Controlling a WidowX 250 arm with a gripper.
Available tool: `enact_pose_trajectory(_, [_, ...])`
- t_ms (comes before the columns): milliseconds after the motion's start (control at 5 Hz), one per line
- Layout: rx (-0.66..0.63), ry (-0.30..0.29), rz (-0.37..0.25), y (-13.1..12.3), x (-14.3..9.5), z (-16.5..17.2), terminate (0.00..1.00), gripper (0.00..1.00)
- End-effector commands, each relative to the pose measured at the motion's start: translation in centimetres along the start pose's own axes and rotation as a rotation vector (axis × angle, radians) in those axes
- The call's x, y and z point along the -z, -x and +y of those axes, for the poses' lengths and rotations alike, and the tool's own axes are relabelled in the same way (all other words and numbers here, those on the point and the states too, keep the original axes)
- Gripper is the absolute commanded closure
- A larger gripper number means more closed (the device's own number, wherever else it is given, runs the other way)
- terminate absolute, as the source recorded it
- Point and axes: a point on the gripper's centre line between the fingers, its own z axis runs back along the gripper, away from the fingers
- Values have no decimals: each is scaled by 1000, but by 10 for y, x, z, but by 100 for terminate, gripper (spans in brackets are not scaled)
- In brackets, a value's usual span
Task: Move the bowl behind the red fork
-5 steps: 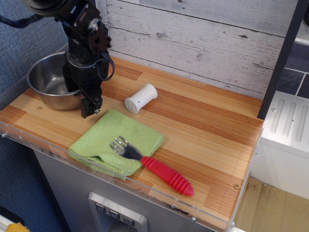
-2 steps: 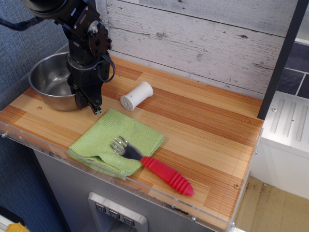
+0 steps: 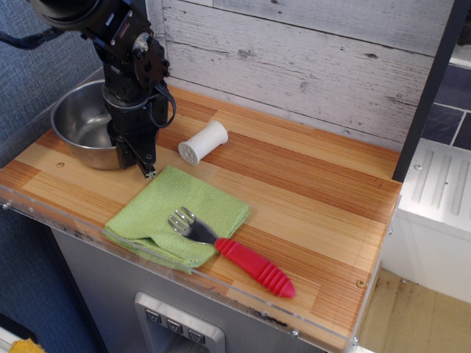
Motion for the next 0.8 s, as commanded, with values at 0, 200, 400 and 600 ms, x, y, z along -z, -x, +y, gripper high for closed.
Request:
enact_pose_trajectory(0, [-59, -94, -144, -5, -51, 28, 0, 100])
enact_pose_trajectory(200, [-63, -137, -196, -14, -71, 28, 0, 100])
enact_pose_trajectory(400, [-20, -152, -257, -28, -89, 13, 0, 100])
enact_pose_trajectory(600, [45, -169, -299, -43, -106, -12, 0, 100])
